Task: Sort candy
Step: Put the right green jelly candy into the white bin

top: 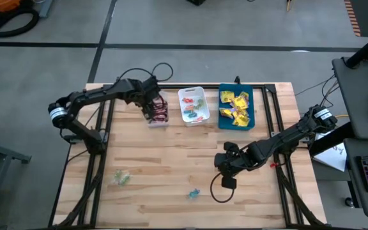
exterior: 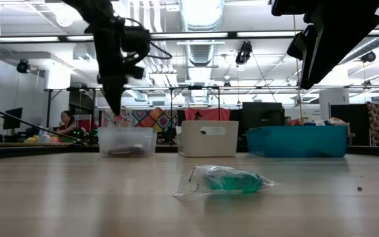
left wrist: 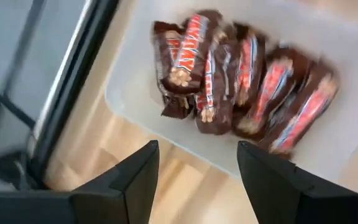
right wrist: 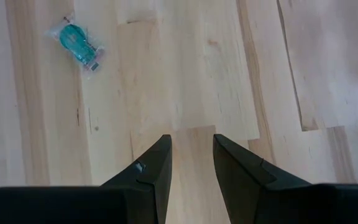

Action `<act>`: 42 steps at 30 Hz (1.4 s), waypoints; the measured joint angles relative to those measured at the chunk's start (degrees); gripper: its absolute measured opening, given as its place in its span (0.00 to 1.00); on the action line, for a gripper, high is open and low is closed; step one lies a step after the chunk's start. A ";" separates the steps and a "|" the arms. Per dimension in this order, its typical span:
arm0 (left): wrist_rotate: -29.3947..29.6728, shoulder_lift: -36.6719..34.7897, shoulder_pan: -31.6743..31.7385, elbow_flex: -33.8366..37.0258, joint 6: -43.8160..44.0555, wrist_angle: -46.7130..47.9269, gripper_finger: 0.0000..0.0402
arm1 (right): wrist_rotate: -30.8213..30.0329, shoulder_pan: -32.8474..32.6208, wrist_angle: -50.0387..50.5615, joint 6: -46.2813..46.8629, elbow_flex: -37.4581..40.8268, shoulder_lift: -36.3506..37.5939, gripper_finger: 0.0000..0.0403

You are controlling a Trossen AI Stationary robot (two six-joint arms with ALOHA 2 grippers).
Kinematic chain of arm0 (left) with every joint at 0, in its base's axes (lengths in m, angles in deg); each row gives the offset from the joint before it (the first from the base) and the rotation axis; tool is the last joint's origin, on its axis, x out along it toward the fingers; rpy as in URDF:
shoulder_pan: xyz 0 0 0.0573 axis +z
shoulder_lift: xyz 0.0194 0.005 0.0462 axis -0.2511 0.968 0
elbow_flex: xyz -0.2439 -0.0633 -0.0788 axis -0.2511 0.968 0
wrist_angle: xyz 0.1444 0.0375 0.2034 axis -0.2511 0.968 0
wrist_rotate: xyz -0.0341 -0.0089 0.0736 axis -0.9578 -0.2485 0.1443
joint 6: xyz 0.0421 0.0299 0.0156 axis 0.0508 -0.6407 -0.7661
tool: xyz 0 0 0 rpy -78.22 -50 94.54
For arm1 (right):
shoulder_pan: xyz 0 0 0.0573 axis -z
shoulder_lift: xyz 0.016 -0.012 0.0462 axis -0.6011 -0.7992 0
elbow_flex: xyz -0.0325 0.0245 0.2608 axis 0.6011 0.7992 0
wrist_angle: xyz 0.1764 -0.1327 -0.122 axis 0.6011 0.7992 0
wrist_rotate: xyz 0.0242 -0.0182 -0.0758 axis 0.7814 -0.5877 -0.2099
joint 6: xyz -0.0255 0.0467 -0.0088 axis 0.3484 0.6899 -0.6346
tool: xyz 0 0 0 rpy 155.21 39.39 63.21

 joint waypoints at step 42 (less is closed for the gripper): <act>1.58 4.67 -87.59 3.34 79.33 11.29 0.57 | -13.42 -2.17 -14.28 -4.76 0.07 0.00 0.27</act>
